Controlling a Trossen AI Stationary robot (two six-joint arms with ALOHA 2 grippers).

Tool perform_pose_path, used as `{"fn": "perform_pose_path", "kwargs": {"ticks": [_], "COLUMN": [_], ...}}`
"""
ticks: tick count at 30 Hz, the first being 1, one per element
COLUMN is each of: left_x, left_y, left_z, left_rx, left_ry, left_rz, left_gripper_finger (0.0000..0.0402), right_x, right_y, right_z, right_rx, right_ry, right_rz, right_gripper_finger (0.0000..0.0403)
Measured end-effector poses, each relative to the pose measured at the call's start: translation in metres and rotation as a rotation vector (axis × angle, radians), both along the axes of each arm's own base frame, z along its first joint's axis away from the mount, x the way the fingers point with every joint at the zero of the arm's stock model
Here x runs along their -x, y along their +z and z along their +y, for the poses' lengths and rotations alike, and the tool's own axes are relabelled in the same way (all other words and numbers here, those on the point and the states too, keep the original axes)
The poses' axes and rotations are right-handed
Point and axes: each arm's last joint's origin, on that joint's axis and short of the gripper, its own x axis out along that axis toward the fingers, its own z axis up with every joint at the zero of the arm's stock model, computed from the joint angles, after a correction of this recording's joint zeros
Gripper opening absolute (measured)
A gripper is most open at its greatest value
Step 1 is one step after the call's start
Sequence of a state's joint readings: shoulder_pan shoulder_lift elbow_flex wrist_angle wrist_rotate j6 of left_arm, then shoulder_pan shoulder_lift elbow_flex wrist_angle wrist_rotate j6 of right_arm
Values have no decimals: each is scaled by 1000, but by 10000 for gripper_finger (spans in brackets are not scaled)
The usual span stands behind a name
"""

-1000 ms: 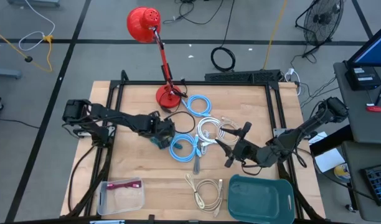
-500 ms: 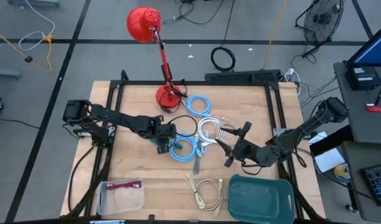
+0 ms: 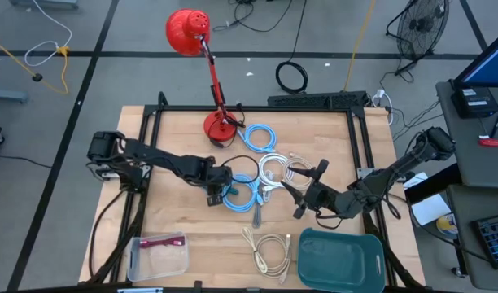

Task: Pick & Place USB Port
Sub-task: Put the right blue black charger cable into the transparent bin

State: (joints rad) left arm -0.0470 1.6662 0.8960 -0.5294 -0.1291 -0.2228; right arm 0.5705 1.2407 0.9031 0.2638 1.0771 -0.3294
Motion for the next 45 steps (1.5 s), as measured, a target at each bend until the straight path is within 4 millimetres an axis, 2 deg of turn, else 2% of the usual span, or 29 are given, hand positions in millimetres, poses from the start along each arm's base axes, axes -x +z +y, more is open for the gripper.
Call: {"fn": "perform_pose_path", "kwargs": {"ticks": [6, 8, 10, 11, 13, 15, 20, 24, 27, 32, 39, 45], "left_x": [-4, -3, -1, 1, 5, 12, 35, 57, 68, 93, 128, 156], "left_y": [-17, -18, -15, -13, -7, 1, 39, 67, 82, 95, 94, 94], "left_z": [-1, -1, -1, 0, 0, 3, 9, 6, -10, -54, -112, -147], "left_rx": [0, 0, 3, 4, -3, -41, -224, -226, -137, -26, 52, 142], "left_ry": [-2, -2, 7, 13, 23, 55, 195, 268, 269, 241, 285, 333], "left_rz": [48, 64, 70, 67, 66, 87, 171, 154, 94, 51, 65, 21], "left_gripper_finger": [131, 109, 65, 39, 20, 22, 20, 20, 20, 20, 20, 20], "right_x": [0, 0, 0, 0, 0, 0, 0, 0, 0, 0, 0, -1], "right_y": [0, 0, 0, 0, 0, 0, 0, 0, 0, -2, -2, -2], "right_z": [0, 0, 0, 0, 0, 0, 0, 0, 0, 0, -1, -2], "right_rx": [-3, -3, -3, -3, -3, -3, -3, -3, -3, -14, -37, -39], "right_ry": [0, 0, -1, -1, -1, 0, 0, 0, 0, -2, -6, -10], "right_rz": [-2, -2, -2, -2, -2, -2, -2, -2, -1, 3, -9, -9], "right_gripper_finger": [212, 212, 212, 212, 212, 212, 212, 212, 212, 212, 212, 212]}}
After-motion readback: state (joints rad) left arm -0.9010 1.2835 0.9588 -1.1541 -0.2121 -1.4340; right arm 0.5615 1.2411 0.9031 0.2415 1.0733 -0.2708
